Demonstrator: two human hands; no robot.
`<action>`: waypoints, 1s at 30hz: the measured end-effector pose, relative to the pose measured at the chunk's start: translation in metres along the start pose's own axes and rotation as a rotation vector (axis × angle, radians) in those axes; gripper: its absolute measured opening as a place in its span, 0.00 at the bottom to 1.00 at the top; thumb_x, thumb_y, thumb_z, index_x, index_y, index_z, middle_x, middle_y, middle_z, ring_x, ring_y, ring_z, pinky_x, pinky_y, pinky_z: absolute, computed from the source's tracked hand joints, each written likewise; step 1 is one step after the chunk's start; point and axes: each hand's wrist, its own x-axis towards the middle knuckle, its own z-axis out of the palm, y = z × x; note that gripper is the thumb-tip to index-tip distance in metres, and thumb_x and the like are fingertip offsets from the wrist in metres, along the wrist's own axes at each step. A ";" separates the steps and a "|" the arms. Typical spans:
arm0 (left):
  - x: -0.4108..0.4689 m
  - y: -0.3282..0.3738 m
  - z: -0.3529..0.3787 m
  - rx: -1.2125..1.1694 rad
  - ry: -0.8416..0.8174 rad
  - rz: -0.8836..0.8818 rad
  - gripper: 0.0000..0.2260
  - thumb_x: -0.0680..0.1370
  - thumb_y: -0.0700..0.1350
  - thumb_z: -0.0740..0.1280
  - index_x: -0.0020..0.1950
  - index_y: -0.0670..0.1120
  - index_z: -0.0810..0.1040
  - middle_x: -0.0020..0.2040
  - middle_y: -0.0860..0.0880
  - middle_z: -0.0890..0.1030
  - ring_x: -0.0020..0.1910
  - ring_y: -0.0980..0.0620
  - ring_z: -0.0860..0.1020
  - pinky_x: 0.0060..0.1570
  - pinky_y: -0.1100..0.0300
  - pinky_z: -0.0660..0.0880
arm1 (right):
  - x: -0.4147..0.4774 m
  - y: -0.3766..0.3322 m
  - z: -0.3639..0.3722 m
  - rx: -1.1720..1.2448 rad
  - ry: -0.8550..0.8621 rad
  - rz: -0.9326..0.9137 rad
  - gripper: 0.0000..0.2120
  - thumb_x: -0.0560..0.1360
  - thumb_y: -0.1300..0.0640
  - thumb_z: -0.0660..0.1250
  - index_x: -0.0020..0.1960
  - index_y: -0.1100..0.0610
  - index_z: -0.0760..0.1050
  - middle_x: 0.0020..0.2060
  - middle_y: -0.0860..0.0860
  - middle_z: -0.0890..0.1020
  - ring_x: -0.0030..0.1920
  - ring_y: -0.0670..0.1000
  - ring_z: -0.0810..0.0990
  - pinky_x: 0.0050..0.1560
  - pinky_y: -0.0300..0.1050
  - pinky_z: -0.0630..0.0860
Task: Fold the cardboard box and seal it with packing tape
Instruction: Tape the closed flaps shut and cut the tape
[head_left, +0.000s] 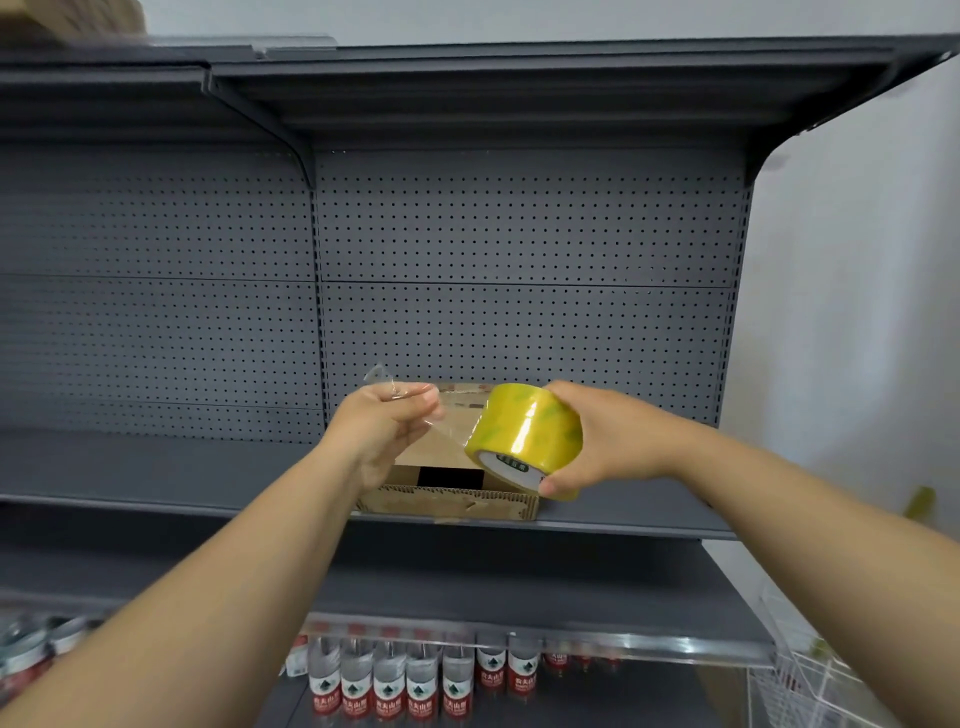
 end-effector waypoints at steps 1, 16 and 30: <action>0.000 -0.001 0.000 -0.010 -0.025 -0.024 0.05 0.75 0.37 0.67 0.50 0.41 0.79 0.43 0.45 0.83 0.41 0.52 0.82 0.50 0.60 0.77 | -0.001 0.001 -0.001 -0.001 -0.002 -0.001 0.33 0.61 0.46 0.77 0.61 0.47 0.66 0.49 0.43 0.73 0.49 0.47 0.73 0.40 0.34 0.68; 0.003 -0.006 0.014 0.117 -0.134 -0.244 0.07 0.76 0.50 0.65 0.51 0.50 0.80 0.24 0.55 0.75 0.20 0.61 0.70 0.21 0.70 0.67 | 0.003 0.023 -0.008 -0.169 0.050 -0.028 0.32 0.60 0.44 0.77 0.59 0.46 0.66 0.49 0.43 0.75 0.51 0.48 0.72 0.44 0.42 0.70; 0.027 0.015 0.051 -0.118 -0.029 -0.045 0.08 0.80 0.45 0.60 0.53 0.46 0.78 0.44 0.48 0.77 0.45 0.40 0.79 0.44 0.42 0.75 | 0.035 0.022 0.018 -0.025 0.295 0.136 0.38 0.62 0.46 0.77 0.65 0.49 0.62 0.59 0.51 0.70 0.59 0.54 0.72 0.56 0.50 0.73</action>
